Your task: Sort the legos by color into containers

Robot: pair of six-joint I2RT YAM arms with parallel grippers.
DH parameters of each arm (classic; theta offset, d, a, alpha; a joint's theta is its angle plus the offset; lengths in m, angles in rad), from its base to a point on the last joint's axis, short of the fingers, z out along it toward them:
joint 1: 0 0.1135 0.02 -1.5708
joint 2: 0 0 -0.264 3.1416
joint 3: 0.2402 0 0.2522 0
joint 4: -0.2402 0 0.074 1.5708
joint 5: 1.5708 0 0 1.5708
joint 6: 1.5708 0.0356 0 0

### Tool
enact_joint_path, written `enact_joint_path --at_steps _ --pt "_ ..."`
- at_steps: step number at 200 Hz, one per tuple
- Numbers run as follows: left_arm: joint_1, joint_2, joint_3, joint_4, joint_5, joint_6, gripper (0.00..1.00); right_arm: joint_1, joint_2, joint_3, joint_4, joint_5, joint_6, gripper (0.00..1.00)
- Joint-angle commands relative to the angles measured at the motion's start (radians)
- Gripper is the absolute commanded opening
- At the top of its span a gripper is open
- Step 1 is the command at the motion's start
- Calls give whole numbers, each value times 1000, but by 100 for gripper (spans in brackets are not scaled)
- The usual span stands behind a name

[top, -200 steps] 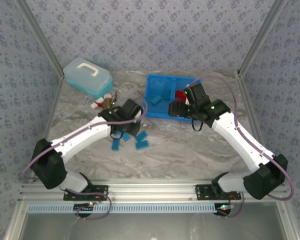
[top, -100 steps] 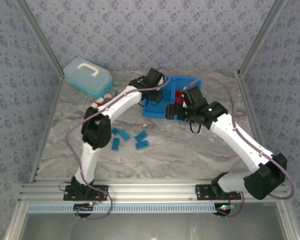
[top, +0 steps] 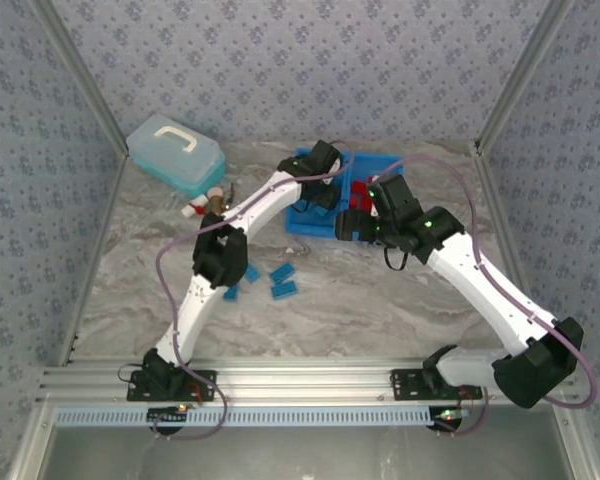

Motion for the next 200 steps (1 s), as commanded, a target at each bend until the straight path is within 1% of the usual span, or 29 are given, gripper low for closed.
enact_joint_path --at_steps 1,15,30,57,71,90,102,125,138,149,164,200 --pt "-26 -109 7 -40 15 24 59 7 -19 1 -32 24 16 100" --pt "-37 -194 -70 -22 7 42 59 7 -22 4 -32 25 15 100" --pt "-43 -321 -203 10 -1 60 59 7 -24 3 -31 25 15 100" --pt "-46 -590 -534 89 -9 89 61 8 -29 -7 -21 22 18 100" --pt "-46 -728 -693 103 -19 101 61 10 -28 -16 -11 20 18 100" --pt "-45 -879 -902 117 17 134 61 11 -24 -25 3 15 17 100" --pt "-44 -943 -1008 117 34 147 61 10 -19 -27 8 12 14 100" --pt "-27 -961 -1111 115 53 138 61 13 -3 -24 12 4 10 100" --pt "-18 -940 -1142 116 108 131 62 14 5 -21 12 -12 5 100" --pt "-17 -910 -1152 159 151 132 64 14 10 -18 8 -30 -3 100" --pt "-17 -860 -1152 170 197 138 67 20 10 -16 -6 -16 2 100" --pt "-12 -745 -1153 194 203 152 69 25 3 -23 -25 15 19 100"
